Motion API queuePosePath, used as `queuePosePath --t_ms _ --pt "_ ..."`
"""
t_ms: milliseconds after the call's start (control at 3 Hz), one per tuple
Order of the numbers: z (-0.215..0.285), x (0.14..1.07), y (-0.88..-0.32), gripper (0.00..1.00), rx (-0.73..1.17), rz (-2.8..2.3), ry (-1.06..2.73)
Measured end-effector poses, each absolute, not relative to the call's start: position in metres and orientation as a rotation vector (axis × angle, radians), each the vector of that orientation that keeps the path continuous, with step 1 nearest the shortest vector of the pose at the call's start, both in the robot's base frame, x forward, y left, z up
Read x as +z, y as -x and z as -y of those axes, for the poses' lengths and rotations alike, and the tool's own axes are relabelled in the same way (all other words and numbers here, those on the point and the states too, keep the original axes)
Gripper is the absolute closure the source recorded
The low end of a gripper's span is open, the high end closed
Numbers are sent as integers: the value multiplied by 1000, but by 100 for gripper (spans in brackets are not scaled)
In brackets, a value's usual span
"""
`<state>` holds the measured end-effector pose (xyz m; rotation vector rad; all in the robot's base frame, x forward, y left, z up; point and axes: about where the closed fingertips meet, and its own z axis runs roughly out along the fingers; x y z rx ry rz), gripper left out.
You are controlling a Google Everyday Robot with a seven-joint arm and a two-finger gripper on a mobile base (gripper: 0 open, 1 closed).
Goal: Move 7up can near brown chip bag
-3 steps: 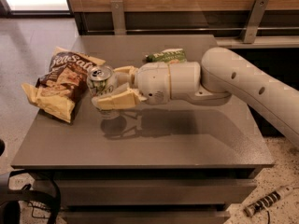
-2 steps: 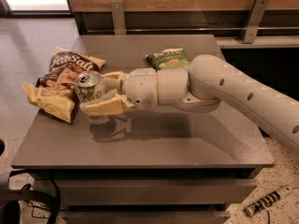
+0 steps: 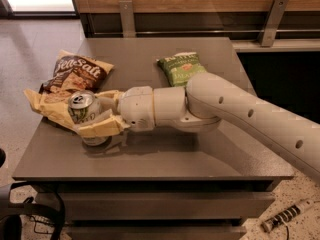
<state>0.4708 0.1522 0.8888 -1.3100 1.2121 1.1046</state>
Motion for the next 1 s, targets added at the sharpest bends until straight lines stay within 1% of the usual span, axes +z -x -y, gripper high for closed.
queuePosePath --t_ms 333,1000 --pt "-164 876 -467 98 1142 -1214 1310" --pt "-166 879 -465 36 1142 -1208 1317"
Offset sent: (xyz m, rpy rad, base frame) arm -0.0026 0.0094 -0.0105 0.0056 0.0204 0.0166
